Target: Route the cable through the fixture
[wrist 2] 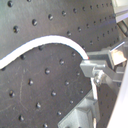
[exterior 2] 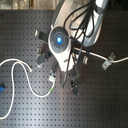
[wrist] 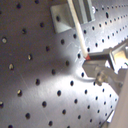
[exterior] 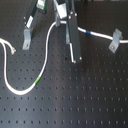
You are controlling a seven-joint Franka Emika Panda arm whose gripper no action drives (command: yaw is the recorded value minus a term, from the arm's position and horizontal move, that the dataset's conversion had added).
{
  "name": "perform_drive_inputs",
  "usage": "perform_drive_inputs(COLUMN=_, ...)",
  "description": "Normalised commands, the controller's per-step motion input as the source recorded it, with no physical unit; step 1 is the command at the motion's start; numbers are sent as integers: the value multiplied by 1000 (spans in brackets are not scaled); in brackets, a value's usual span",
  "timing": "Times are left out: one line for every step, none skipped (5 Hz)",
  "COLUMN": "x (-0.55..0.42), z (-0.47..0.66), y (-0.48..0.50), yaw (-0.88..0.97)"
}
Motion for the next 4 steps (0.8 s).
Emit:
perform_drive_inputs(x=300, z=-6, y=248, yaw=191)
perform_drive_inputs(x=0, z=0, y=0, yaw=6)
perform_drive_inputs(x=-1, z=-96, y=0, yaw=697)
perform_drive_inputs(x=-70, z=-171, y=-24, yaw=934)
